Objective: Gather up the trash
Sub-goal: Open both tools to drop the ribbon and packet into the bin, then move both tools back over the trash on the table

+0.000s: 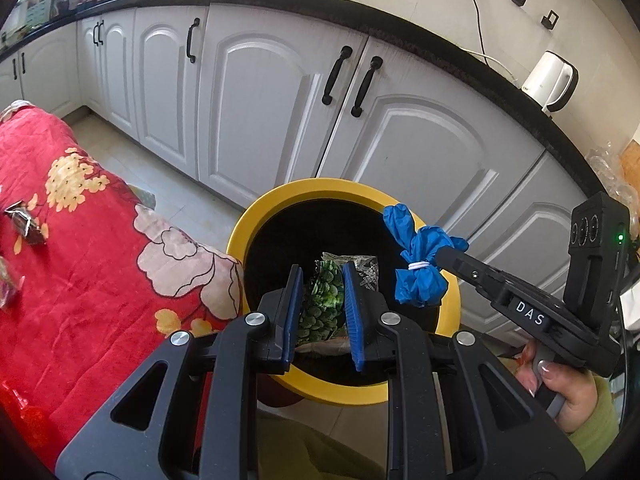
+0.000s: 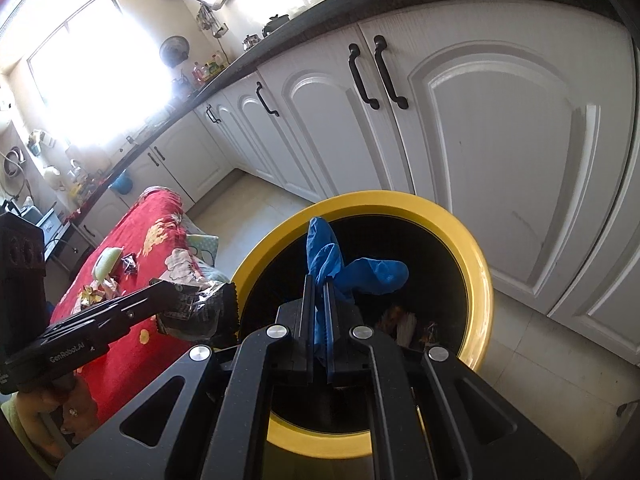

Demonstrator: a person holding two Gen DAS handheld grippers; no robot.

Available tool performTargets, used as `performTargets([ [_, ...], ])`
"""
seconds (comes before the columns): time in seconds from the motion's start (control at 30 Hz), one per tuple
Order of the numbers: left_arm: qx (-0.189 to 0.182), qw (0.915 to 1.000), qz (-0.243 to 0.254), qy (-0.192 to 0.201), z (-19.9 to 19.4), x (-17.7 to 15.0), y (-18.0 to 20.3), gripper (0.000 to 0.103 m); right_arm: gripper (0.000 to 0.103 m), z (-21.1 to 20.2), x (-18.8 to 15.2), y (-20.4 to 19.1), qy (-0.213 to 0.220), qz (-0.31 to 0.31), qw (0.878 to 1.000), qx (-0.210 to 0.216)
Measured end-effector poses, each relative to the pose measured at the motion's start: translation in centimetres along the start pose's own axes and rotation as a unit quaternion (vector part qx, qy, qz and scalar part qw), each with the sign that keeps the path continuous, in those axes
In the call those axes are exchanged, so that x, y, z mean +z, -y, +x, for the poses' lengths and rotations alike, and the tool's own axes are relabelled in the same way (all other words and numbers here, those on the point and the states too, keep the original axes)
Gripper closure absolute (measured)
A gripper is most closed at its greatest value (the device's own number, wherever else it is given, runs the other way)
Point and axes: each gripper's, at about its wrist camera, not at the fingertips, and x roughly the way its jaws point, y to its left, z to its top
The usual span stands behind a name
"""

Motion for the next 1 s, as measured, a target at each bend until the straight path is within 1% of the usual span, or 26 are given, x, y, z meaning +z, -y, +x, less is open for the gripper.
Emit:
performTargets([
  [0.03,0.000,1.0000,-0.001,0.000,0.1,0.0,0.0,0.088,0.098,0.0,0.0,0.1,0.000,0.001,1.000,0.000],
  [0.07,0.000,1.0000,-0.003,-0.001,0.2,0.0,-0.1,0.088,0.095,0.1,0.0,0.2,-0.001,0.004,1.000,0.001],
  [0.1,-0.001,1.0000,-0.006,-0.002,0.3,0.0,-0.2,0.085,0.084,0.1,0.1,0.3,-0.001,0.007,1.000,0.000],
  [0.13,-0.002,1.0000,-0.009,-0.003,0.3,0.0,-0.3,0.072,0.077,0.0,0.1,0.4,0.000,0.009,1.000,-0.002],
  [0.17,-0.001,0.9999,-0.014,-0.003,0.2,-0.1,-0.5,0.063,0.065,-0.1,0.1,0.4,0.003,0.011,1.000,-0.004],
  [0.2,-0.001,0.9998,-0.018,-0.001,0.1,-0.1,-0.7,0.051,0.064,-0.3,0.1,0.5,0.007,0.014,1.000,-0.006],
  [0.27,0.000,0.9998,-0.022,0.000,-0.1,-0.3,-0.9,0.051,0.064,-0.4,0.1,0.5,0.008,0.014,1.000,-0.006],
  [0.3,0.002,0.9997,-0.024,0.002,-0.2,-0.3,-1.0,0.048,0.064,-0.4,0.1,0.5,0.008,0.014,1.000,-0.007],
  [0.33,0.005,0.9997,-0.026,0.003,-0.4,-0.3,-1.2,0.040,0.064,-0.4,0.1,0.4,0.009,0.015,1.000,-0.007],
  [0.37,0.008,0.9996,-0.028,0.005,-0.6,-0.3,-1.3,0.036,0.062,-0.5,0.2,0.3,0.010,0.015,1.000,-0.006],
  [0.4,0.009,0.9995,-0.030,0.007,-0.9,-0.4,-1.5,0.034,0.056,-0.6,0.2,0.2,0.012,0.014,1.000,-0.006],
  [0.47,0.016,0.9994,-0.029,0.014,-1.5,-0.5,-1.7,0.033,0.047,-0.8,0.3,-0.1,0.018,0.014,1.000,-0.008],
  [0.5,0.021,0.9993,-0.027,0.017,-1.8,-0.6,-1.8,0.027,0.047,-1.0,0.4,-0.3,0.022,0.011,1.000,-0.008],
  [0.53,0.028,0.9990,-0.027,0.023,-2.3,-0.6,-2.0,0.011,0.046,-1.1,0.4,-0.5,0.023,0.009,1.000,-0.006],
  [0.6,0.032,0.9985,-0.031,0.033,-3.2,-0.8,-2.4,0.010,0.042,-1.4,0.6,-1.2,0.029,0.000,1.000,-0.006],
  [0.7,0.041,0.9977,-0.031,0.043,-4.4,-0.9,-2.7,0.010,0.039,-1.9,0.7,-2.2,0.038,-0.013,0.999,-0.003],
  [1.0,0.079,0.9924,-0.043,0.084,-8.2,-1.0,-4.6,0.010,0.034,-3.1,1.1,-5.4,0.060,-0.045,0.997,0.016],
])
